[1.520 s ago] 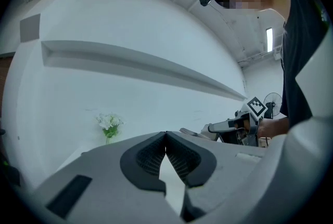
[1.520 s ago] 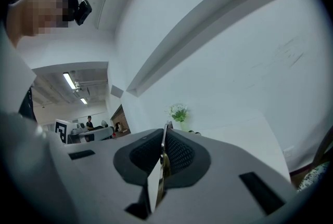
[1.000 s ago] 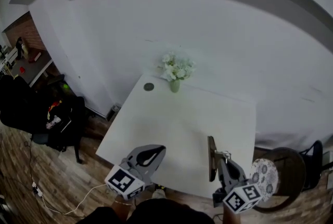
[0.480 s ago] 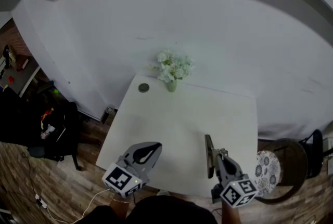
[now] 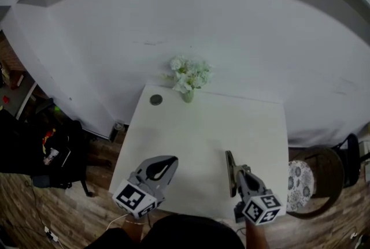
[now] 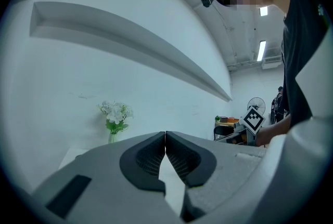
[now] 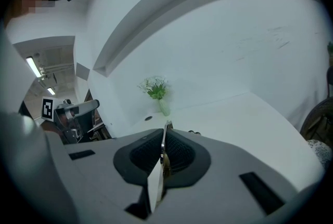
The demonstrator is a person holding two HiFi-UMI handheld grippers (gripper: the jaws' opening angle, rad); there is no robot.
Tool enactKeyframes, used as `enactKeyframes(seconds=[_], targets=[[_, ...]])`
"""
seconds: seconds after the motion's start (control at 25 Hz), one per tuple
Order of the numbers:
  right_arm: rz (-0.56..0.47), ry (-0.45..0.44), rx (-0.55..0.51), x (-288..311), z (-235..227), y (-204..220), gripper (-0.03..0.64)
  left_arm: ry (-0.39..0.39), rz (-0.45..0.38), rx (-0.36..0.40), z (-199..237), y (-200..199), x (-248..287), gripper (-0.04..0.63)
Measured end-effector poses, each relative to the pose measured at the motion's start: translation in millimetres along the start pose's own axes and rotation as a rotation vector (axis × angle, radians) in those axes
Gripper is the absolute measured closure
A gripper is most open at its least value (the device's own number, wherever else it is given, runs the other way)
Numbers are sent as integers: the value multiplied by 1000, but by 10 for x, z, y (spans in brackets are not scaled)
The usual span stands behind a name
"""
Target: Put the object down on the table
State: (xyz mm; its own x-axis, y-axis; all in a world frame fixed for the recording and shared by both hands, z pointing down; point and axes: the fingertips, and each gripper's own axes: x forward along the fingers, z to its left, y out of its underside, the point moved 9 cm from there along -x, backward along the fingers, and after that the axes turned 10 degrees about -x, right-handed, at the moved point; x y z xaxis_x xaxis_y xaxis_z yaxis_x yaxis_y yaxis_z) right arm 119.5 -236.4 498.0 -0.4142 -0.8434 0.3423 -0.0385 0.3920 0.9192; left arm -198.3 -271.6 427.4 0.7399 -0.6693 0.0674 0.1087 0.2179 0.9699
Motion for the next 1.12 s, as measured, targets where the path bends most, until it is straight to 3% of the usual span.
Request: enactKeyframes(seconds=[0.12,1.12], targets=[[25,15,1,53,-12,61,607,1,21,-28,33,-16,5,595],[192,65,54,464,-82,516,607,-1,16,-18,385,14,-21,595]])
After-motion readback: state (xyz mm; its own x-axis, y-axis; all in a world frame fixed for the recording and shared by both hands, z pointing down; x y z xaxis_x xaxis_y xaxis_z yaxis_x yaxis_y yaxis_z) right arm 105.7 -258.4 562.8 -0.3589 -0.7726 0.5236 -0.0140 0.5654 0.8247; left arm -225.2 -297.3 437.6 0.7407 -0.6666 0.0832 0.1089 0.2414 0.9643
